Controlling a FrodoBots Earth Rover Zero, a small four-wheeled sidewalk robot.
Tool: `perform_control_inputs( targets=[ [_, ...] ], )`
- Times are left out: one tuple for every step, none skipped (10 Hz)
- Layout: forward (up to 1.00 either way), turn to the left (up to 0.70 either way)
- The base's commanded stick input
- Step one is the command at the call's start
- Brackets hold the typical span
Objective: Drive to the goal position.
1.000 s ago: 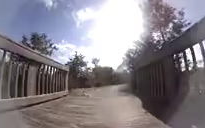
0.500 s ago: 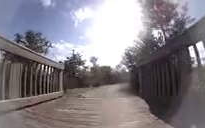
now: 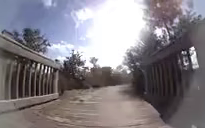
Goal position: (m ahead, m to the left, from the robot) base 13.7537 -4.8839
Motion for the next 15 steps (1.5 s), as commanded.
perform_control_inputs(
  targets=[
    [0.70,0.00],
    [0.70,0.00],
    [0.70,0.00],
    [0.70,0.00],
    [0.70,0.00],
    [0.70,0.00],
    [0.70,0.00],
    [0.70,0.00],
    [0.70,0.00],
    [0.70,0.00],
    [0.70,0.00],
    [0.70,0.00],
    [0.70,0.00],
    [0.70,0.00],
    [0.70,0.00]
  ],
)
